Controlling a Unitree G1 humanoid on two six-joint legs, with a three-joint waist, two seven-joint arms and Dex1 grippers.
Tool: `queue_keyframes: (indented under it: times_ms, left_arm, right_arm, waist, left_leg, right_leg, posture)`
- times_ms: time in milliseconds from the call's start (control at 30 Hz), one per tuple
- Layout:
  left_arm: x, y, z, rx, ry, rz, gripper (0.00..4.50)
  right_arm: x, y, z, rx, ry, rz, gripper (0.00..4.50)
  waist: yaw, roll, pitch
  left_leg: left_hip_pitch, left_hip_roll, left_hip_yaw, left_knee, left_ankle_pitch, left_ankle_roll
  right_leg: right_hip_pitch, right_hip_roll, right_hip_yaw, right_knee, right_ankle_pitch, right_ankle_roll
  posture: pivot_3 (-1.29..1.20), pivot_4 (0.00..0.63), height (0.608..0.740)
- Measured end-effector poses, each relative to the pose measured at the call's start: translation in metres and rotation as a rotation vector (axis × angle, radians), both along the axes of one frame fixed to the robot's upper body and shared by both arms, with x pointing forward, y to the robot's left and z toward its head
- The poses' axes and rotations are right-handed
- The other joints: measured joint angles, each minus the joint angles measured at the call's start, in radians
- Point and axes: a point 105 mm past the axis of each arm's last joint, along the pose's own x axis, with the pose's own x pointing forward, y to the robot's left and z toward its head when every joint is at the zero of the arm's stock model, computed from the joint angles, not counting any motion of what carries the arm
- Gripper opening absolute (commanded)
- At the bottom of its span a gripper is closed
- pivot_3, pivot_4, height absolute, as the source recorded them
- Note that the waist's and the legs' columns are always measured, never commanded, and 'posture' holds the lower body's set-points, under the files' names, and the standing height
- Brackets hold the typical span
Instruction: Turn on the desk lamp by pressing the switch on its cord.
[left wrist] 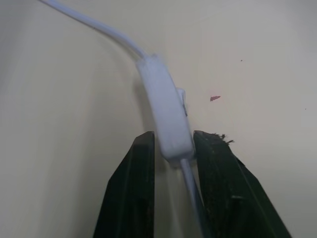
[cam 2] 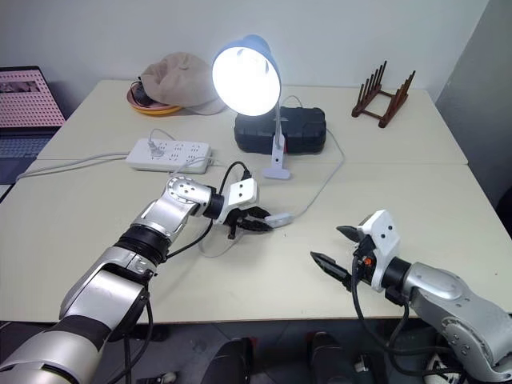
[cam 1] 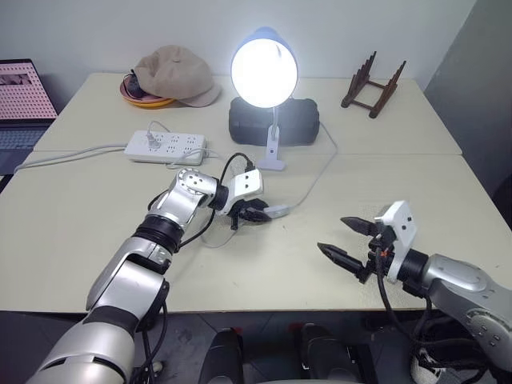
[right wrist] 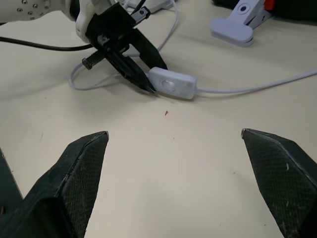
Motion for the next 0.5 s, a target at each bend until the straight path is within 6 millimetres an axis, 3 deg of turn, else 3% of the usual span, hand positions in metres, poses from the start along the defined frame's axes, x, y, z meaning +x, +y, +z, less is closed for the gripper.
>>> queue_keyframes:
  times_ms: [200,233,333,400,500]
  left_arm:
    - [0.001,0.028,0.023,-0.063,0.042,0.084,3.41]
    - [-0.001,0.04,0.033,-0.086,0.043,0.119,3.81]
    - [-0.012,0.078,0.058,-0.135,0.031,0.227,4.38]
    - [-0.021,0.096,0.063,-0.149,0.014,0.302,4.47]
    - [-0.029,0.109,0.056,-0.145,0.028,0.37,4.47]
  right_arm:
    - [0.004,-0.007,-0.006,-0.014,0.013,0.027,4.5]
    - [0.006,-0.009,-0.007,-0.021,0.017,0.046,4.5]
    - [0.011,-0.025,-0.007,-0.08,0.019,0.066,4.5]
    - [0.013,-0.03,-0.006,-0.082,0.023,0.088,4.5]
    - [0.017,-0.036,-0.007,-0.085,0.027,0.096,4.5]
  waist:
    - [-0.006,0.0,0.0]
    - [-0.01,0.0,0.0]
    - [-0.02,0.0,0.0]
    - [-0.02,0.001,0.0]
    - [-0.019,0.0,0.0]
  left_leg:
    - [0.001,0.0,0.0,0.001,0.0,0.0]
    - [0.001,0.0,0.0,0.001,0.0,0.0]
    - [0.002,0.001,-0.001,0.0,0.0,0.0]
    - [0.004,0.001,-0.001,0.0,0.0,0.0]
    - [0.004,0.001,-0.001,0.0,0.0,0.0]
  right_leg:
    - [0.0,0.0,0.0,0.002,-0.001,-0.002]
    - [0.0,0.0,0.0,0.003,-0.001,-0.002]
    - [0.001,0.0,0.0,0.003,0.001,0.001]
    - [0.002,0.0,-0.001,0.003,0.0,0.001]
    - [0.002,0.0,-0.001,0.003,0.0,-0.001]
  posture:
    - [0.0,0.15,0.74]
    - [0.0,0.15,0.74]
    - [0.0,0.15,0.74]
    - [0.0,0.15,0.74]
    - [0.0,0.15,0.74]
